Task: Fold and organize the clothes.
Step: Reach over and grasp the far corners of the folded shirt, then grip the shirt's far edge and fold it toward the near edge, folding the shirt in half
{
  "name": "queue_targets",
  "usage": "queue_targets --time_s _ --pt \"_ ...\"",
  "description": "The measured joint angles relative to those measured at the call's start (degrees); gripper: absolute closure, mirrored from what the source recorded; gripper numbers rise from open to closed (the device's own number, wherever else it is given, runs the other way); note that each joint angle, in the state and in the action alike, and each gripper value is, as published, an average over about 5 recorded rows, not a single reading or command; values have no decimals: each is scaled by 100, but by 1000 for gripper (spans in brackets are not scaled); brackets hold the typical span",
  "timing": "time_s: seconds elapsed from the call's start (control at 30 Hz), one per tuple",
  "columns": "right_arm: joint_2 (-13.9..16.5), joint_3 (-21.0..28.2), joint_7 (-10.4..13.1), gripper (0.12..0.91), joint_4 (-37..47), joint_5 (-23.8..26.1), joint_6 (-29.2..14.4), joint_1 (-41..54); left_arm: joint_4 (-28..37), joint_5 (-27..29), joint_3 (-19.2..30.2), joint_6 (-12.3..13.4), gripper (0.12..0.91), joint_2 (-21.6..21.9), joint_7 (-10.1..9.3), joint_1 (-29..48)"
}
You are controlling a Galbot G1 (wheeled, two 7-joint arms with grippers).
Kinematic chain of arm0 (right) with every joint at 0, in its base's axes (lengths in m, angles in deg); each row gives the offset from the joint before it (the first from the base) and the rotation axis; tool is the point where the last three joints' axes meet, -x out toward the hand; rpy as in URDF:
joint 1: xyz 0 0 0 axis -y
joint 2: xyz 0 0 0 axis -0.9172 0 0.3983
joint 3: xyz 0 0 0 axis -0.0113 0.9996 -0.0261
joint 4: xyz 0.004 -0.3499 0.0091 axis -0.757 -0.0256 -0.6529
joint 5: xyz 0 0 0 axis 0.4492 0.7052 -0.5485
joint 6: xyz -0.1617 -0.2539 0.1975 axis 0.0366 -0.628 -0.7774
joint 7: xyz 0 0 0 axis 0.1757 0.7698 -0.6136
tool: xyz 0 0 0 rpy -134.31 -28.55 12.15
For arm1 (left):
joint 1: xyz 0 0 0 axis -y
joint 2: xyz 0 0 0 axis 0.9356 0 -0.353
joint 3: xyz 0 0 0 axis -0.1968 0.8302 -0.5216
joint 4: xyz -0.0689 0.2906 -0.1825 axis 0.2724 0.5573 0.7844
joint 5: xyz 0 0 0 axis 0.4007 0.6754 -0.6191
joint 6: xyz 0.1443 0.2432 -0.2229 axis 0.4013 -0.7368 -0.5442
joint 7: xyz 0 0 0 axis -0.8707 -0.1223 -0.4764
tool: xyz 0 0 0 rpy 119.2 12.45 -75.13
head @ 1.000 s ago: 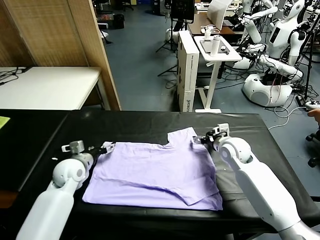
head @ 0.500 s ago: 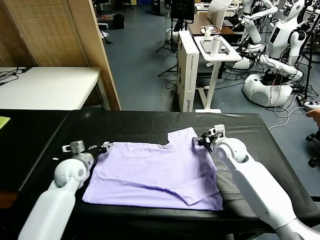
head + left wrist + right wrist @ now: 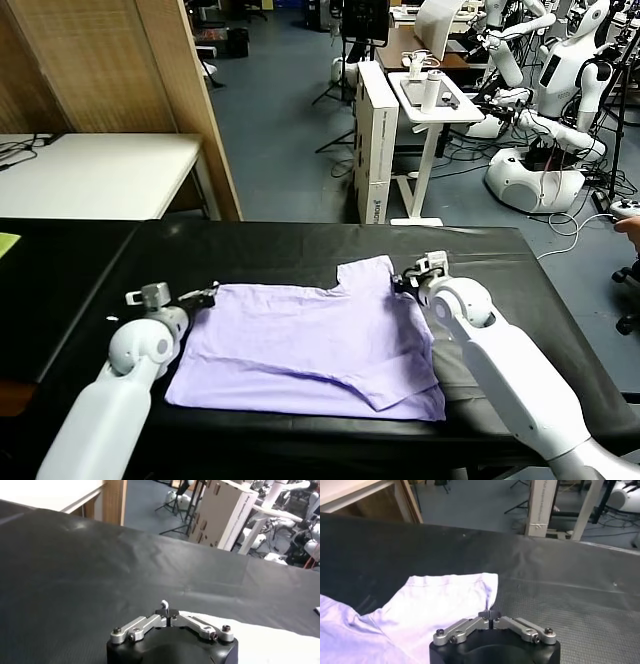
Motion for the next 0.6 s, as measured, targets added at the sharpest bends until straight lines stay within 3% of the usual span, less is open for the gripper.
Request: queue_targets --time_s 0.2,0.6 --pt "126 -198 17 887 -315 -133 -150 -184 -310 -138 -146 9 882 52 -35 -177" --pt "522 -773 182 887 -1380 -547 48 -894 -1373 -347 -634 103 882 158 -93 -944"
